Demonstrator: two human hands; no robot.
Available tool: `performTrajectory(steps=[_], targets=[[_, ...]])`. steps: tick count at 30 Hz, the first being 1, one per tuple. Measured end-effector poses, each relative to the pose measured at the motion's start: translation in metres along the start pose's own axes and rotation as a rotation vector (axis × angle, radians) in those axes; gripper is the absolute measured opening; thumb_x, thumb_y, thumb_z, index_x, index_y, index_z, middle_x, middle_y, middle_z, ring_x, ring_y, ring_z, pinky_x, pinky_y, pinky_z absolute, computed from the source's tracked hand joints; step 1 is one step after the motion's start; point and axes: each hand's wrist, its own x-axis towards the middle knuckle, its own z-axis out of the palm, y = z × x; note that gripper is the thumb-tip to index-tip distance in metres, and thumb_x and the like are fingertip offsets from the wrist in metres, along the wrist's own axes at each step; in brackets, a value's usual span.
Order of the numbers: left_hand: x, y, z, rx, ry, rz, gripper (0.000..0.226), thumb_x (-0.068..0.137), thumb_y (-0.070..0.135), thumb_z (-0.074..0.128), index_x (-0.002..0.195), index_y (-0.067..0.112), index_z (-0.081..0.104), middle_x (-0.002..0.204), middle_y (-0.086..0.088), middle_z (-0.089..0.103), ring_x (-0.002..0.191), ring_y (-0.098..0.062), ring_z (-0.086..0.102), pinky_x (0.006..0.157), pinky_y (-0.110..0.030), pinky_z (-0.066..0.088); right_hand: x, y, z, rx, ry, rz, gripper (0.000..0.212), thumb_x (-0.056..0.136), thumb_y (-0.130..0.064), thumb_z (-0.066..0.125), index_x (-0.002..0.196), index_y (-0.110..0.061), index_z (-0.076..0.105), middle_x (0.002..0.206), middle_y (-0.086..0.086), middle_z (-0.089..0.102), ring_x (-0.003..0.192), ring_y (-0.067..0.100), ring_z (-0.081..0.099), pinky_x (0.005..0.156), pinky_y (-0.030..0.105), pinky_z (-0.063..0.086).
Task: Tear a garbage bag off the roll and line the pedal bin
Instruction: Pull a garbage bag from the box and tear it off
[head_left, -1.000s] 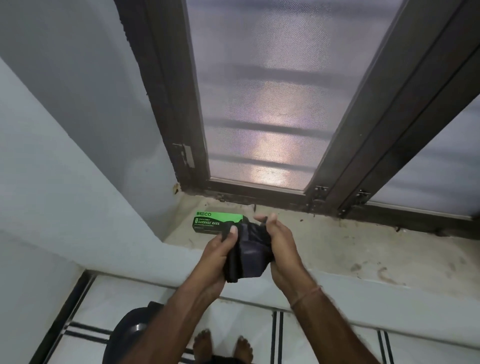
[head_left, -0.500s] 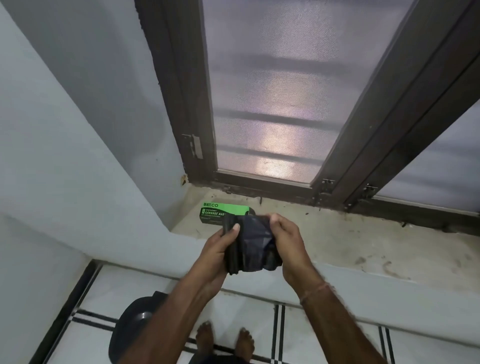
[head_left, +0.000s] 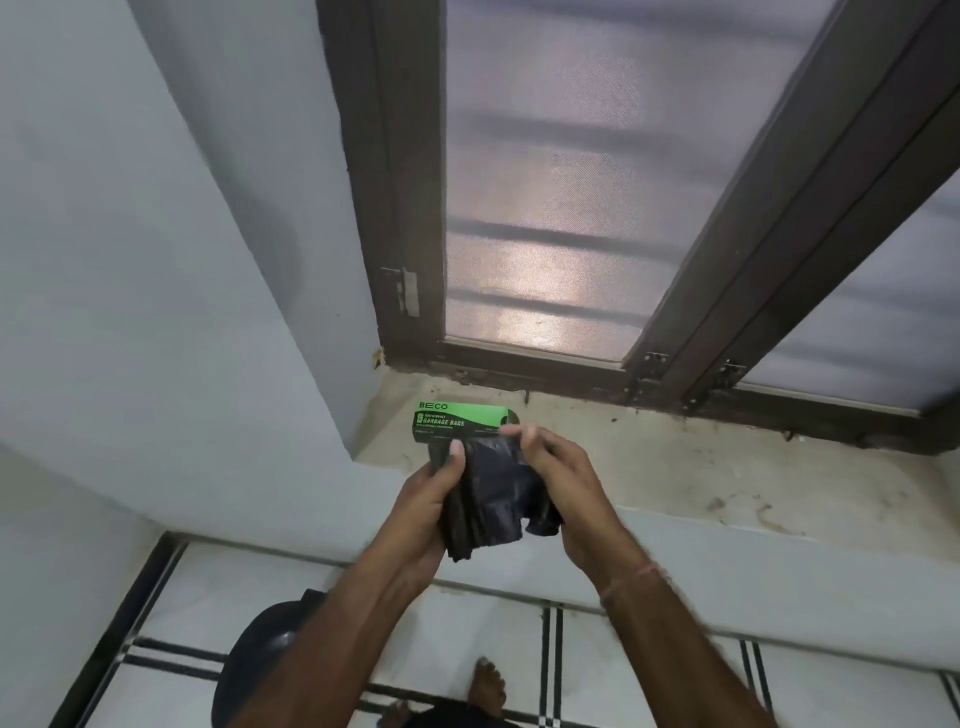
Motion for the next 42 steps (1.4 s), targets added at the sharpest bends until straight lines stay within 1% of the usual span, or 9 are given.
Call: performTrajectory(steps=[5,10,16,22,25,30,35,39,42], targets=[[-0.017,0.007,-0.021,0.005,-0.001,0.027,0.048,0.103,0.044,0.05,0.131,0.008,0.066,0.127,-0.015,0.073,0.12,-0.031,0.068,0.108,-0.051,0.049,-0.011,0.004,0.029,-0.091,0.047,0.018,0.031,0.092,-0.037,0.067,0.086,-0.007,0.068,0.083,0.015,0.075,0.075,0.03,0.073,0.055,0.032,0.057],[-0.03,0.011,-0.038,-0.015,-0.02,0.002,0.05,0.102,0.047,0.05,0.13,0.009,0.067,0.126,-0.016,0.073,0.117,-0.034,0.07,0.102,-0.053,0.054,-0.02,0.006,0.045,-0.098,0.127,-0.014,0.02,0.103,-0.016,0.049,0.1,-0.003,0.065,0.101,0.016,0.074,0.097,0.031,0.07,0.086,0.05,0.059],[-0.045,0.008,-0.047,0.022,-0.064,0.012,0.052,0.099,0.049,0.052,0.129,0.01,0.067,0.123,-0.019,0.073,0.115,-0.037,0.069,0.092,-0.045,0.058,-0.047,0.001,0.059,-0.166,0.012,-0.042,0.042,0.091,-0.04,0.067,0.092,0.002,0.068,0.069,0.014,0.063,0.048,0.009,0.055,0.043,0.022,0.043],[-0.056,0.007,-0.055,0.048,-0.158,0.008,0.056,0.103,0.055,0.038,0.131,0.015,0.068,0.123,-0.017,0.074,0.104,-0.031,0.073,0.077,-0.039,0.059,-0.052,0.013,0.064,-0.154,0.153,-0.062,0.013,0.1,-0.014,0.055,0.098,-0.009,0.067,0.091,0.015,0.074,0.074,0.016,0.068,0.057,0.028,0.056],[-0.061,0.007,-0.057,0.051,-0.161,0.005,0.06,0.103,0.058,0.033,0.131,0.018,0.068,0.12,-0.012,0.076,0.101,-0.025,0.072,0.077,-0.033,0.057,-0.054,0.014,0.071,-0.181,0.168,-0.107,0.027,0.103,-0.007,0.046,0.102,-0.014,0.072,0.097,0.007,0.076,0.088,0.019,0.071,0.075,0.031,0.056],[-0.068,0.01,-0.063,0.07,-0.166,0.043,0.051,0.103,0.048,0.045,0.134,0.013,0.065,0.127,-0.015,0.073,0.119,-0.031,0.069,0.092,-0.037,0.058,-0.063,0.01,0.081,-0.127,0.064,-0.072,0.038,0.094,-0.046,0.061,0.093,-0.01,0.071,0.073,0.022,0.06,0.059,0.025,0.049,0.049,0.035,0.038],[-0.071,0.012,-0.074,0.011,-0.138,0.025,0.049,0.105,0.046,0.044,0.133,0.013,0.066,0.127,-0.014,0.073,0.121,-0.032,0.068,0.097,-0.042,0.056,-0.06,0.013,0.083,-0.137,0.121,-0.08,0.039,0.095,-0.032,0.065,0.084,0.005,0.058,0.062,0.017,0.051,0.047,0.022,0.044,0.041,0.03,0.035],[-0.072,0.014,-0.079,0.009,-0.136,0.029,0.054,0.105,0.051,0.039,0.134,0.015,0.066,0.128,-0.015,0.072,0.118,-0.035,0.069,0.102,-0.053,0.054,-0.054,0.013,0.085,-0.175,0.13,-0.113,0.019,0.101,-0.018,0.054,0.1,-0.004,0.066,0.088,0.023,0.071,0.073,0.036,0.065,0.065,0.057,0.056],[-0.072,0.014,-0.08,0.027,-0.148,0.039,0.057,0.104,0.055,0.039,0.135,0.016,0.065,0.129,-0.014,0.071,0.12,-0.033,0.068,0.1,-0.052,0.055,-0.051,0.011,0.09,-0.205,0.114,-0.113,0.023,0.103,-0.01,0.047,0.106,-0.012,0.07,0.102,0.011,0.075,0.099,0.028,0.071,0.088,0.05,0.058]])
